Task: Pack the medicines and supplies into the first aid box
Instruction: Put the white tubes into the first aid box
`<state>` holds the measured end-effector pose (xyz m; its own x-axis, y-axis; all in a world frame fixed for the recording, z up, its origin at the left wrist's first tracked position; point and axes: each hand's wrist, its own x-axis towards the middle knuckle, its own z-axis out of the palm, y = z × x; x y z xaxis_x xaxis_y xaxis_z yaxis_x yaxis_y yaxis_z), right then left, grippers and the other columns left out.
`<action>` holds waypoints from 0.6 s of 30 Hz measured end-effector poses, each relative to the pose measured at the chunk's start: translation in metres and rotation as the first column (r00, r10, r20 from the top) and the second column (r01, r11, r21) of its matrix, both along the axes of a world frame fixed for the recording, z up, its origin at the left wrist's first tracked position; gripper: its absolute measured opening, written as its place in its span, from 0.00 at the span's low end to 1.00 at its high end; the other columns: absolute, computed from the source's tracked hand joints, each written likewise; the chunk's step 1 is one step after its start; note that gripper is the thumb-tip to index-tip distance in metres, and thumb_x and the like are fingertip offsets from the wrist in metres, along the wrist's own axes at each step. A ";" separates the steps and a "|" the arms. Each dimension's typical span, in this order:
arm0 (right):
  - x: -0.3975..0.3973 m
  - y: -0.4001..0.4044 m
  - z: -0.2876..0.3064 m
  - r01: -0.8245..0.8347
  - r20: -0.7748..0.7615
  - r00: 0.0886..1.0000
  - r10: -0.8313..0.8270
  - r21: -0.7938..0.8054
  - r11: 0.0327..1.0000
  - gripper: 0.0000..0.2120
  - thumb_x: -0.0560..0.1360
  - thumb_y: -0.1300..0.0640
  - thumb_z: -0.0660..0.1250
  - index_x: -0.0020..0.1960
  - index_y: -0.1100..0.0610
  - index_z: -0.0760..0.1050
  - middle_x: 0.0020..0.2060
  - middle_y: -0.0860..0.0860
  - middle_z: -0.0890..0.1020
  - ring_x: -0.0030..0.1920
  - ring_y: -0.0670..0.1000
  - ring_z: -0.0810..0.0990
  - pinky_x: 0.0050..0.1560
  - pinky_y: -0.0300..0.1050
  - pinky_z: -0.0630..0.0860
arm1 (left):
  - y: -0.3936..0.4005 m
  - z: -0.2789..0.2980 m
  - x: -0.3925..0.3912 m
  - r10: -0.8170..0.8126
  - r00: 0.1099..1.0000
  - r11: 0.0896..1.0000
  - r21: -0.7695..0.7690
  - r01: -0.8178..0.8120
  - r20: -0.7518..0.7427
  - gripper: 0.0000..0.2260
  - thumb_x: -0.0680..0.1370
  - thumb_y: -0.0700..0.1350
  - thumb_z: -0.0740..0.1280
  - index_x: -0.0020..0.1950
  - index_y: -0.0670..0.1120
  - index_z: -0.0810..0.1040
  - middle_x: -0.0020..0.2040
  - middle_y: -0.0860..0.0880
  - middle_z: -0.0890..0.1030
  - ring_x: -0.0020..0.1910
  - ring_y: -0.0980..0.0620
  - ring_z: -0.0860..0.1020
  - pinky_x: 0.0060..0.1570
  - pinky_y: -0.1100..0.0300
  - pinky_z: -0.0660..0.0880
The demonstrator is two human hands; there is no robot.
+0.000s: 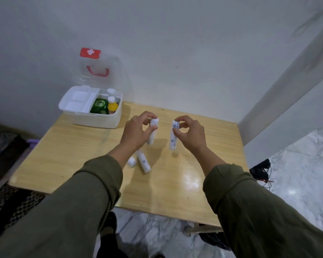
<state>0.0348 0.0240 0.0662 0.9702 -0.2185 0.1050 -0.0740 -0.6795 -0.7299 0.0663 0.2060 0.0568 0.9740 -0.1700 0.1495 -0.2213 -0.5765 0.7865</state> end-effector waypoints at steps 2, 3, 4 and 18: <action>0.008 0.018 0.008 0.001 0.047 0.999 -0.002 0.008 1.000 0.10 0.70 0.55 0.71 0.50 0.48 0.77 0.42 0.49 0.82 0.52 0.52 0.79 0.49 0.54 0.77 | 0.019 0.014 0.011 0.022 0.999 1.000 -0.023 -0.022 0.038 0.11 0.72 0.47 0.71 0.53 0.56 0.77 0.48 0.50 0.83 0.50 0.53 0.79 0.52 0.55 0.75; 0.013 0.028 0.013 -0.002 0.075 0.997 0.001 0.010 1.000 0.10 0.70 0.55 0.71 0.50 0.48 0.77 0.41 0.47 0.82 0.52 0.52 0.79 0.48 0.54 0.77 | 0.029 0.021 0.017 0.033 0.998 0.999 -0.040 -0.032 0.045 0.11 0.72 0.46 0.71 0.53 0.55 0.77 0.47 0.51 0.83 0.50 0.54 0.79 0.51 0.57 0.74; 0.017 0.037 0.017 -0.004 0.104 0.995 0.003 0.010 1.000 0.10 0.70 0.55 0.71 0.50 0.48 0.76 0.41 0.47 0.81 0.52 0.52 0.79 0.48 0.54 0.77 | 0.040 0.028 0.023 0.044 0.998 0.997 -0.063 -0.041 0.040 0.11 0.72 0.45 0.71 0.53 0.54 0.77 0.47 0.52 0.83 0.49 0.55 0.79 0.49 0.60 0.73; 0.097 0.168 0.039 0.019 0.187 0.982 -0.030 0.061 0.998 0.10 0.71 0.55 0.71 0.52 0.49 0.76 0.46 0.48 0.83 0.51 0.49 0.77 0.46 0.44 0.70 | 0.168 0.059 0.119 0.009 1.000 0.999 -0.049 -0.010 -0.015 0.13 0.72 0.43 0.73 0.54 0.51 0.77 0.52 0.47 0.83 0.48 0.50 0.81 0.51 0.58 0.76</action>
